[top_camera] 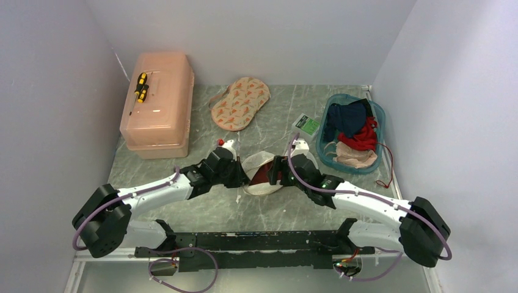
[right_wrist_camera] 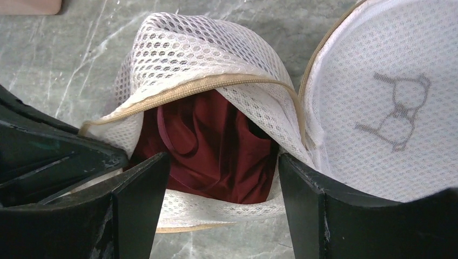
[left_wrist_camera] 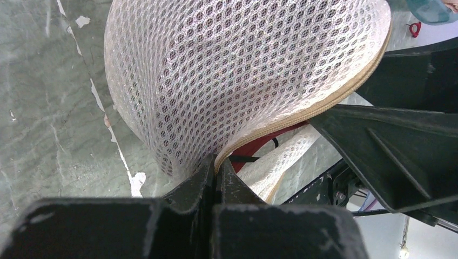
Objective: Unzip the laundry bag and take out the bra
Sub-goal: Pick up the bra from the laundry bag.
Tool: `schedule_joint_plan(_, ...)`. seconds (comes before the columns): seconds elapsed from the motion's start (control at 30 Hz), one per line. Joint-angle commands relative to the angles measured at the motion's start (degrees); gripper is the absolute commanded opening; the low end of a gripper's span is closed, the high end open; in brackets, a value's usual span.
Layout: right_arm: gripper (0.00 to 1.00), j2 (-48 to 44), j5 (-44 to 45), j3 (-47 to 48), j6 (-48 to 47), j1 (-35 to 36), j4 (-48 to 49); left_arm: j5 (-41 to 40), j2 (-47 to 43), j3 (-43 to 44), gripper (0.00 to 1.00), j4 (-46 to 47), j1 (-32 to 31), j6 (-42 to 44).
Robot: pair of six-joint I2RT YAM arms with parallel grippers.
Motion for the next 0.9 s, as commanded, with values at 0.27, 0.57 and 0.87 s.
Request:
schedule_joint_plan(0.27, 0.76, 2.37, -6.12, -0.83, -0.70, -0.48, 10.35, -2.92, -0.69, 2.52, 0.03, -0.53, -0.45, -0.53)
schedule_joint_plan(0.57, 0.71, 10.61, -7.26, 2.67, 0.09, -0.50, 10.02, -3.33, 0.30, 3.04, 0.03, -1.02, -0.41, -0.88)
schedule_joint_plan(0.87, 0.40, 10.07, -6.35, 3.25, -0.60, -0.50, 12.34, -3.71, 0.20, 2.99, 0.03, -1.70, -0.45, -0.80)
